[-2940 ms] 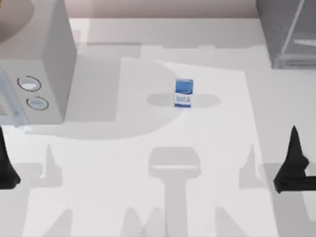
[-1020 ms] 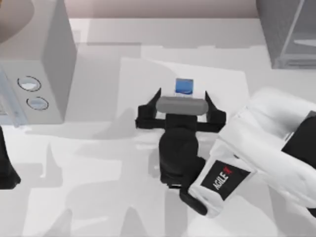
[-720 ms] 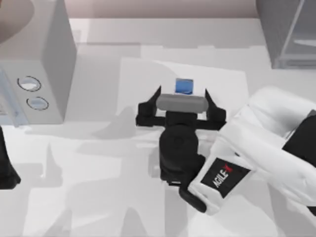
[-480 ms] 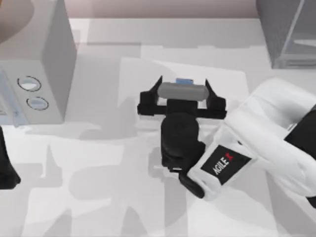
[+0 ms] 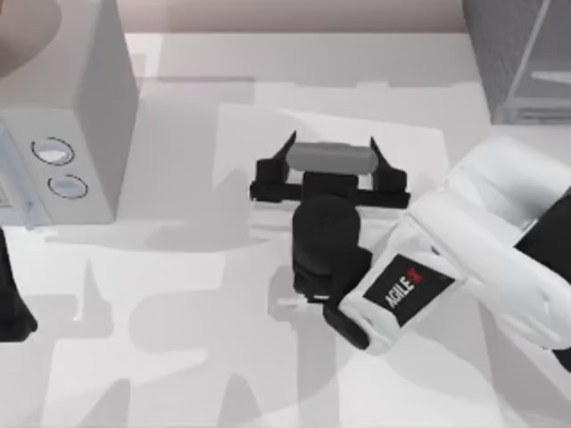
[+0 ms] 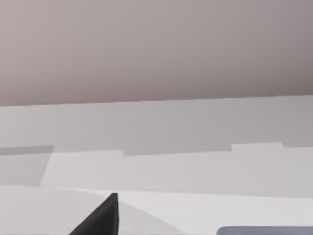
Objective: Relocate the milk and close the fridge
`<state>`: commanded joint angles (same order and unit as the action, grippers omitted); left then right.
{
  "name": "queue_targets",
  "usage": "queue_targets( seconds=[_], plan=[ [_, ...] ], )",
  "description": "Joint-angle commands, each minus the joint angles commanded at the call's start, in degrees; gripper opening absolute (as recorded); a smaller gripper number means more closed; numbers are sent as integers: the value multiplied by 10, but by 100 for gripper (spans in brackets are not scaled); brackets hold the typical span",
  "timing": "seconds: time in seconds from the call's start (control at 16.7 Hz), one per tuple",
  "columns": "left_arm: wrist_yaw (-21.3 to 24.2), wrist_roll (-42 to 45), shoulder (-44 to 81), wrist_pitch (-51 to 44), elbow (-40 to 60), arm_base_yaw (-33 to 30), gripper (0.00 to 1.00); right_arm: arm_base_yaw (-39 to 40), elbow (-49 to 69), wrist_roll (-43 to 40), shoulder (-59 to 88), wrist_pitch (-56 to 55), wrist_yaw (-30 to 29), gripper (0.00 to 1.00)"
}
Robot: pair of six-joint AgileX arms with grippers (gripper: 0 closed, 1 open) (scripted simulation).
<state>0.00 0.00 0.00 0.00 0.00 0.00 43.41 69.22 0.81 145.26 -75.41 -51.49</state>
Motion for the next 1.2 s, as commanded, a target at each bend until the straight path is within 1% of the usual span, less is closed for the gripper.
queue_targets(
  seconds=[0.66, 0.72, 1.2],
  plan=[
    [0, 0, 0, 0, 0, 0, 100, 0, 0, 0, 0, 0, 0, 2],
    [0, 0, 0, 0, 0, 0, 100, 0, 0, 0, 0, 0, 0, 0],
    [0, 0, 0, 0, 0, 0, 100, 2, -1, 0, -1, 0, 0, 0]
  ],
)
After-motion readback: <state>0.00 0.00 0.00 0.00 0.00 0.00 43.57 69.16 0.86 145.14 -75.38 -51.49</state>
